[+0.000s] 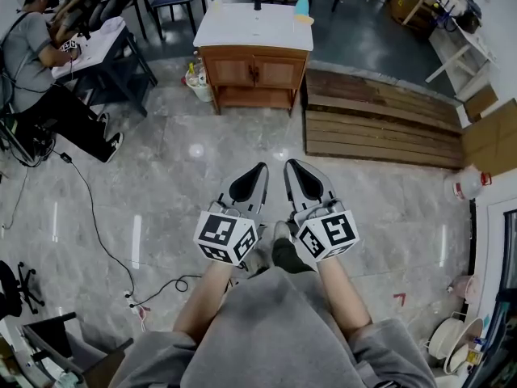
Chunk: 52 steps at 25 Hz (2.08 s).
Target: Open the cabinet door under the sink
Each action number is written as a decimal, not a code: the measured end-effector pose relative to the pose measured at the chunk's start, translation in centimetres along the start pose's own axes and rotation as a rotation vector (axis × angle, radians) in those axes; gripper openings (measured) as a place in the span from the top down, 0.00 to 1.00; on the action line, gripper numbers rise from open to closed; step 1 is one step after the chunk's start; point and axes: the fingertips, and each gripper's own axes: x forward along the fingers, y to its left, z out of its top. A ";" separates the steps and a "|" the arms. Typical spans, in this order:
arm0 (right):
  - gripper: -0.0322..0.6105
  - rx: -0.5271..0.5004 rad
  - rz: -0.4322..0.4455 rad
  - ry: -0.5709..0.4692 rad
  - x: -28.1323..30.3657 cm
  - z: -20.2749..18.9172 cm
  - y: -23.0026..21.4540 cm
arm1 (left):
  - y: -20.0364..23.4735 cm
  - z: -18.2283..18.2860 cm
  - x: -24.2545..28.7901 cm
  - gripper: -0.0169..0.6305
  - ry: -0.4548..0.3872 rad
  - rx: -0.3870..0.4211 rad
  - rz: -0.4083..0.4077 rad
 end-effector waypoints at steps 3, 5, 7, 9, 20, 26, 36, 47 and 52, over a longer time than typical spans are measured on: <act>0.93 0.012 -0.003 0.001 1.1 0.1 -1.7 | 0.5 -0.2 1.8 0.96 0.012 -0.008 0.004; 0.93 0.019 0.001 -0.001 1.9 0.2 -2.9 | 0.8 -0.3 3.1 0.96 0.018 -0.010 0.008; 0.93 0.021 0.009 -0.003 2.7 0.5 -4.1 | 1.1 -0.2 4.6 0.96 0.022 -0.012 0.011; 0.93 0.024 0.013 -0.006 3.3 0.8 -5.6 | 1.0 -0.1 6.3 0.96 0.027 -0.008 0.010; 0.93 0.074 0.010 -0.013 4.7 2.3 -14.8 | -0.5 -0.6 14.6 0.96 0.070 0.015 0.032; 0.93 0.106 0.023 -0.006 5.6 2.1 -17.1 | -0.1 -1.3 17.0 0.96 0.094 0.012 0.065; 0.93 0.139 0.047 0.050 11.1 -0.7 -18.2 | 5.9 -2.3 18.8 0.96 0.116 -0.020 0.136; 0.93 0.157 0.039 0.102 22.0 -2.6 -19.5 | 15.9 -1.4 23.6 0.96 0.140 -0.062 0.149; 0.93 0.164 0.018 0.116 26.6 -2.7 -19.9 | 20.0 -0.7 25.4 0.96 0.153 -0.073 0.139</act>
